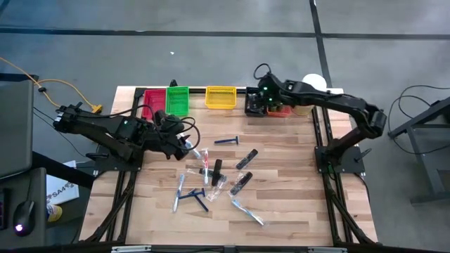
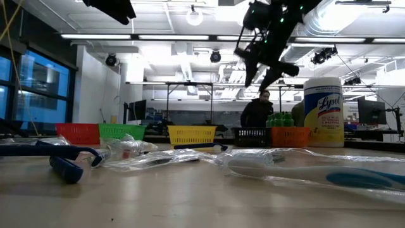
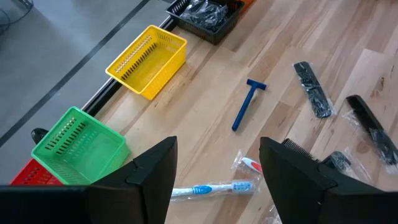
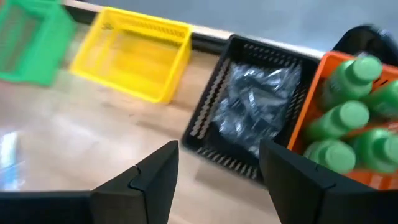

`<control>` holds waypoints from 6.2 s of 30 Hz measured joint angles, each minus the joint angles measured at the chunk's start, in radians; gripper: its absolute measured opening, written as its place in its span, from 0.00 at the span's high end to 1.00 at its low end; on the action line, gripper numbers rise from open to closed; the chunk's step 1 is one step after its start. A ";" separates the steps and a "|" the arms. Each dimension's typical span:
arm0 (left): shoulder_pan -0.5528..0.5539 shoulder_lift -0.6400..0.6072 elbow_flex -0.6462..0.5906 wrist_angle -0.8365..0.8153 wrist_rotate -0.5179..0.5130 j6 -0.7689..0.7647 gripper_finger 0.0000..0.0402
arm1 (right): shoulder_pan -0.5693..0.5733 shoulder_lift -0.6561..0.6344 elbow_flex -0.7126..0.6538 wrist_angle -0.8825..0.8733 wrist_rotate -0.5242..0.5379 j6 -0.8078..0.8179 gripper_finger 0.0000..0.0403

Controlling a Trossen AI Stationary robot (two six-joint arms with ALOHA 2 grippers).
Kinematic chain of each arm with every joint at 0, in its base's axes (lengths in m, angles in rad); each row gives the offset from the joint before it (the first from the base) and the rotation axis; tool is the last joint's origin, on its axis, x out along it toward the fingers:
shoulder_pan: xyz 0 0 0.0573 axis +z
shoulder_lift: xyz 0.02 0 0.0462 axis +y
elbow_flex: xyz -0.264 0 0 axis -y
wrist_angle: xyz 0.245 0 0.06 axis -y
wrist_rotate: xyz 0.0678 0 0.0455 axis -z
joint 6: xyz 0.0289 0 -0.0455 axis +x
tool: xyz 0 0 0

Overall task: Pick & Place Travel size toiletries
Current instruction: Put the light blue toothbrush into the yellow bin

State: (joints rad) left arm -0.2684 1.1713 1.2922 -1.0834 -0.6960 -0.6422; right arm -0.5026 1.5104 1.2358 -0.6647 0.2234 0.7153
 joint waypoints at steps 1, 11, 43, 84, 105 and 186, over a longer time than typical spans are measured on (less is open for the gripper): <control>0.000 0.000 0.000 -0.003 0.000 -0.001 0.45 | 0.001 -0.017 0.000 -0.013 -0.026 0.011 0.47; 0.032 0.000 -0.058 -0.041 0.120 -0.050 0.45 | 0.188 -0.157 0.000 -0.098 -0.113 0.024 0.47; 0.454 0.372 -0.308 0.185 0.640 1.331 0.45 | 0.462 -0.228 0.000 -0.136 -0.232 -0.196 0.47; 0.694 0.492 -0.388 0.323 0.653 1.685 0.57 | 0.462 -0.228 0.000 -0.124 -0.222 -0.159 0.47; 0.693 0.428 -0.378 0.156 0.748 1.364 0.98 | 0.462 -0.228 0.000 -0.105 -0.219 -0.160 0.47; 0.496 -0.020 -0.172 0.847 0.925 0.664 0.98 | 0.372 0.034 -0.130 1.328 -0.285 -0.379 0.76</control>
State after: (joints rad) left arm 0.2272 1.1511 1.1206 -0.2362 0.2289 0.0216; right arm -0.1310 1.5448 1.1061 0.6636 -0.0620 0.3363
